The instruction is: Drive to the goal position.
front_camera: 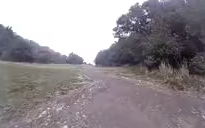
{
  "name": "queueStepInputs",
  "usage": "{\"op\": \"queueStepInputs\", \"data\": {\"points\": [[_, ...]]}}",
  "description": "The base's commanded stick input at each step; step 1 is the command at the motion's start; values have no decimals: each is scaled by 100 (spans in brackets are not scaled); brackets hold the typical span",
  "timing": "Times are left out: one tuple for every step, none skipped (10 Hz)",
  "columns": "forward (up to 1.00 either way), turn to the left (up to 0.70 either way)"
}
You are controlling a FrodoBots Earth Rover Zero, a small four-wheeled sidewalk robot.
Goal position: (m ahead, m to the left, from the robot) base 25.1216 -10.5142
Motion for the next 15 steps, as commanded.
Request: {"op": "queueStepInputs", "data": {"points": [[45, -27], [45, -27], [45, -27], [45, -27], [45, -27], [45, -27], [45, -27], [45, -27], [45, -27], [45, -27], [45, -27], [45, 0], [45, 0], [45, 0], [45, 0]]}}
